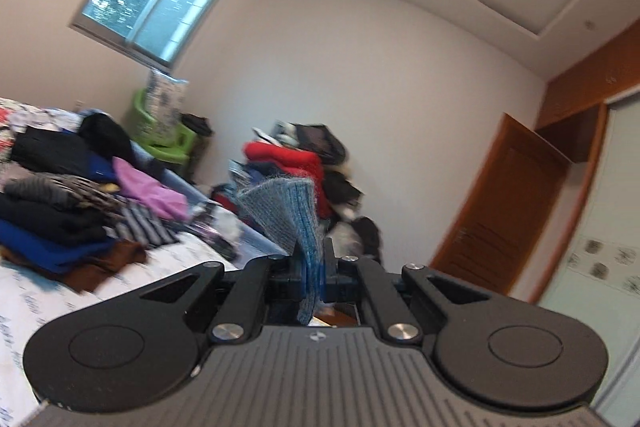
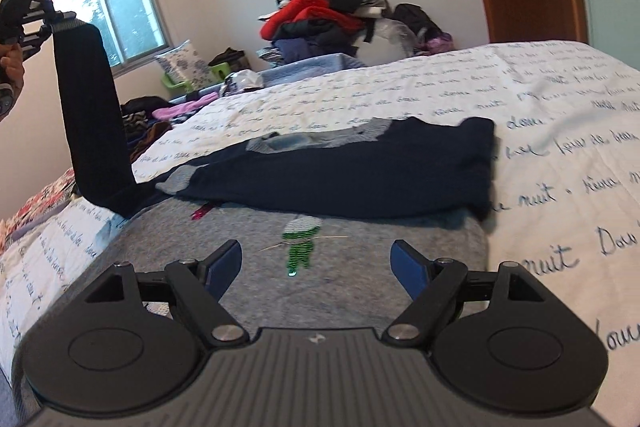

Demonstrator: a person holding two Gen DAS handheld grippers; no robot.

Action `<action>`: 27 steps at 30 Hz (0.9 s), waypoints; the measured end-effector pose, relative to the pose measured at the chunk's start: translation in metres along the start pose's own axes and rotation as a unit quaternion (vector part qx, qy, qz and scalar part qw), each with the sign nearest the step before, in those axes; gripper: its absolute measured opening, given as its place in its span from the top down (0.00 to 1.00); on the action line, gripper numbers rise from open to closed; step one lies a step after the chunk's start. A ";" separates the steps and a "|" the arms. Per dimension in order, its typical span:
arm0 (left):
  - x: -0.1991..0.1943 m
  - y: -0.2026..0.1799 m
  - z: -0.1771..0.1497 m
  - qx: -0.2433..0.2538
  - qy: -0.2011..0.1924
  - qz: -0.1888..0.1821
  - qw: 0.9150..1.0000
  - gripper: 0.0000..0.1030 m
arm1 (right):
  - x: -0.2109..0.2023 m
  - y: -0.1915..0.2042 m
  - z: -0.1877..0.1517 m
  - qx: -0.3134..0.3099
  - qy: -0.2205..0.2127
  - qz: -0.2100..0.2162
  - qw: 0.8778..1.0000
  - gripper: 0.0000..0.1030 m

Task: Fold small clothes
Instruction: 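Lift and fold the held sleeve across the sweater with the left gripper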

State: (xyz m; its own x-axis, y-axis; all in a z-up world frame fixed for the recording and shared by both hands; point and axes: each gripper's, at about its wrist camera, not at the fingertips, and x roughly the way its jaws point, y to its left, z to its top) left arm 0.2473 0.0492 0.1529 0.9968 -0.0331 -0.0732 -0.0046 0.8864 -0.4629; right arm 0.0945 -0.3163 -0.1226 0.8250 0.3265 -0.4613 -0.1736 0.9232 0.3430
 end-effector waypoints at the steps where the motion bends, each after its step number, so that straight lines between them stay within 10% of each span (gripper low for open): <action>1: 0.003 -0.008 -0.010 0.000 0.009 -0.014 1.000 0.95 | -0.002 -0.003 0.000 0.007 -0.003 -0.002 1.000 0.20; 15: 0.036 -0.093 -0.154 0.016 0.120 -0.123 0.985 0.95 | -0.036 -0.036 -0.005 0.043 -0.027 -0.043 0.998 0.14; 27: 0.060 -0.148 -0.292 0.086 0.232 -0.123 0.961 0.95 | -0.049 -0.051 -0.016 0.068 -0.025 -0.060 0.996 0.14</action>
State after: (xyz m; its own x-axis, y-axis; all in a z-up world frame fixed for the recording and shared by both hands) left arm 0.2840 -0.2188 -0.0406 0.8228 -0.4181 -0.3849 0.2789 0.8873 -0.3674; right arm 0.0550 -0.3764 -0.1306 0.8614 0.2013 -0.4663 0.0003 0.9179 0.3967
